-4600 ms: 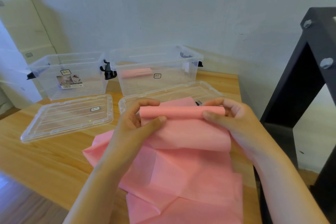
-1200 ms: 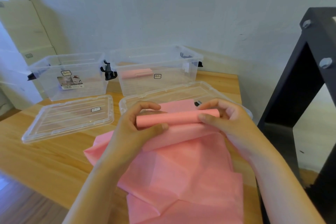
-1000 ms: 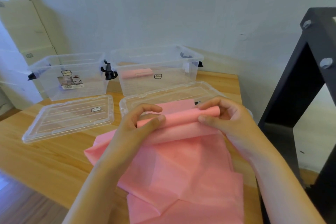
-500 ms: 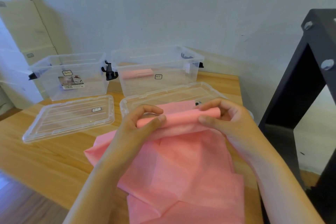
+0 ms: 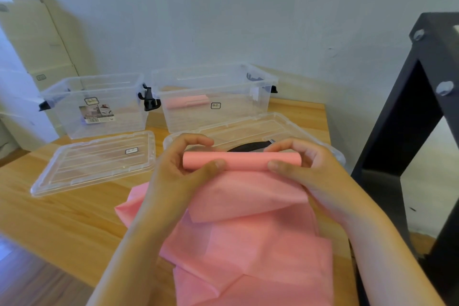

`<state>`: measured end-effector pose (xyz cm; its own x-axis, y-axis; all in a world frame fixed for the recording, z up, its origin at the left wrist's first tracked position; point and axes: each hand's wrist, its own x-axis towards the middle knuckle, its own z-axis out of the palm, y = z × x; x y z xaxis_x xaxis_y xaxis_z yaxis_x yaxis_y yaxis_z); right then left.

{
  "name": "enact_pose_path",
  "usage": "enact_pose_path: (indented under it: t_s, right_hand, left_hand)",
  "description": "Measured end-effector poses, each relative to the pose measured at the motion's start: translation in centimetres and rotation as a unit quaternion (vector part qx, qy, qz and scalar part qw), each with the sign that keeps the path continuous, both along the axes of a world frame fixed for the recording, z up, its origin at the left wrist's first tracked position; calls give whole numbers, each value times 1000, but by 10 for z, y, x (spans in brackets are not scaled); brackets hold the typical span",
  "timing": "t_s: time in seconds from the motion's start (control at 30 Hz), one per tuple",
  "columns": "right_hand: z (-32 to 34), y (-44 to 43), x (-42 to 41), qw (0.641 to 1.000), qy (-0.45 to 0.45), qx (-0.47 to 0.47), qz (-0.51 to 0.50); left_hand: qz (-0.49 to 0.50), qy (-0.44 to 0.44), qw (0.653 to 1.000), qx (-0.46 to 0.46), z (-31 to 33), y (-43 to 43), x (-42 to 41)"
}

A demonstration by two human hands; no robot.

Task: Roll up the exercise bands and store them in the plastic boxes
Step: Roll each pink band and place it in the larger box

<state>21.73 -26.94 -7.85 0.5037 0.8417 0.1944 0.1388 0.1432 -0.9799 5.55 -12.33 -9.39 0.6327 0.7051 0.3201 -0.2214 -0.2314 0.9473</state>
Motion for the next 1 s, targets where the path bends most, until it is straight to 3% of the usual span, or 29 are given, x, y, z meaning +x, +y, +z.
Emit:
enact_pose_path:
  t_s: [0.17, 0.23, 0.33, 0.6, 0.83, 1.0]
  right_hand:
    - [7, -6, 0, 998, 51, 33, 26]
    - [7, -5, 0, 999, 34, 35, 6]
    - [1, 0, 1, 999, -6, 7, -32]
    - [-6, 3, 3, 999, 17, -25, -30]
    - [-4, 3, 2, 999, 2, 31, -28]
    - [-7, 4, 4, 998, 25, -45, -27]
  left_hand:
    - [-55, -14, 995, -86, 5, -4, -2]
    - [-84, 1, 990, -116, 4, -5, -2]
    - [-75, 50, 993, -77, -2, -1, -1]
    - [-33, 30, 999, 30, -3, 3, -1]
    - [-52, 55, 997, -35, -6, 1, 2]
    - [-39, 26, 999, 0, -3, 1, 2]
